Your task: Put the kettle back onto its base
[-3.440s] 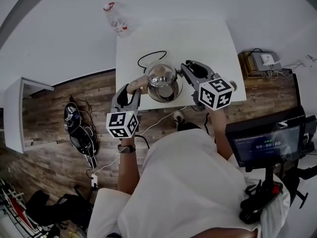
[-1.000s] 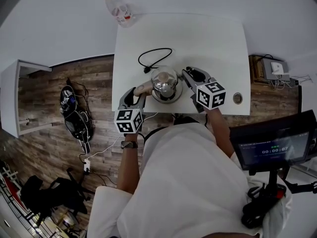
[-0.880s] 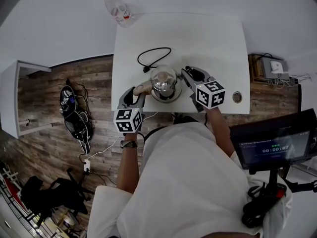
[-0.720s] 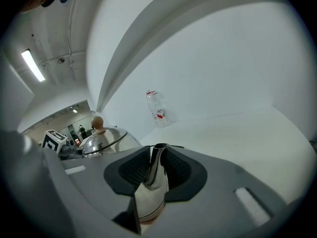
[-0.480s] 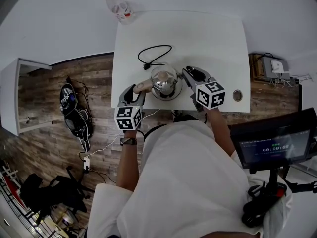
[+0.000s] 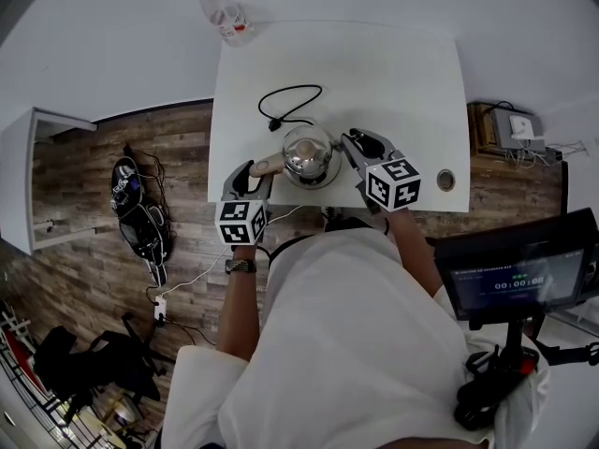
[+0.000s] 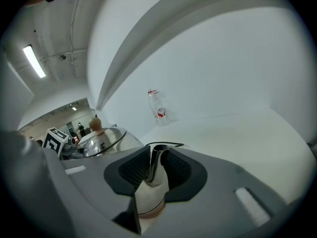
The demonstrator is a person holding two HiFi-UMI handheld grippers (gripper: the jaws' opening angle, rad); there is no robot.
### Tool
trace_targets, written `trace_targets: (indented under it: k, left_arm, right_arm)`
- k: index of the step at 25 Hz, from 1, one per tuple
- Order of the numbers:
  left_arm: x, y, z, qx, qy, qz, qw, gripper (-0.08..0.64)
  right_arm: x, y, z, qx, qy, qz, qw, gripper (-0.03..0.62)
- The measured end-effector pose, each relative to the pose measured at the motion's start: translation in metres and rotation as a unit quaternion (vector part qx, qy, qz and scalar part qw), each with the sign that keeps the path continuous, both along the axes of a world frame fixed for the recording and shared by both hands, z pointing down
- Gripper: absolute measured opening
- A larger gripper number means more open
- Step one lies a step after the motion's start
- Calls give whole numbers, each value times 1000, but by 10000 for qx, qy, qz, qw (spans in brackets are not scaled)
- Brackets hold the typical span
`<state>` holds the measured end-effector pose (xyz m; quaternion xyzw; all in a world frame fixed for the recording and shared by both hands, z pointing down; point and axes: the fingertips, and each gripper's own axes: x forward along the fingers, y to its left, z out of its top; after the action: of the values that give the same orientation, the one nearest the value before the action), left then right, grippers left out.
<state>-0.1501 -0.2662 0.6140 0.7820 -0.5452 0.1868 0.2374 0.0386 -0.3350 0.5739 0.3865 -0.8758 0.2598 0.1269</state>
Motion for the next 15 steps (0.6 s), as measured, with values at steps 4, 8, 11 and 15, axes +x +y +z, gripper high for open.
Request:
trace_targets:
  k: [4, 8, 11, 15]
  left_arm:
    - [1, -2, 1, 1, -47, 53, 10000, 173]
    - [3, -5, 0, 25, -186, 122, 9997, 173]
    - [3, -6, 1, -4, -236, 167, 9996, 175]
    - [-1, -6, 2, -1, -265, 194, 9995, 176]
  right_arm:
    - [2, -1, 1, -14, 10, 64, 10000, 84]
    - [5, -1, 4, -129, -59, 278, 9995, 84]
    - [9, 0, 7, -142, -41, 365, 9992, 84]
    - [14, -1, 9, -152, -36, 452, 9989, 84]
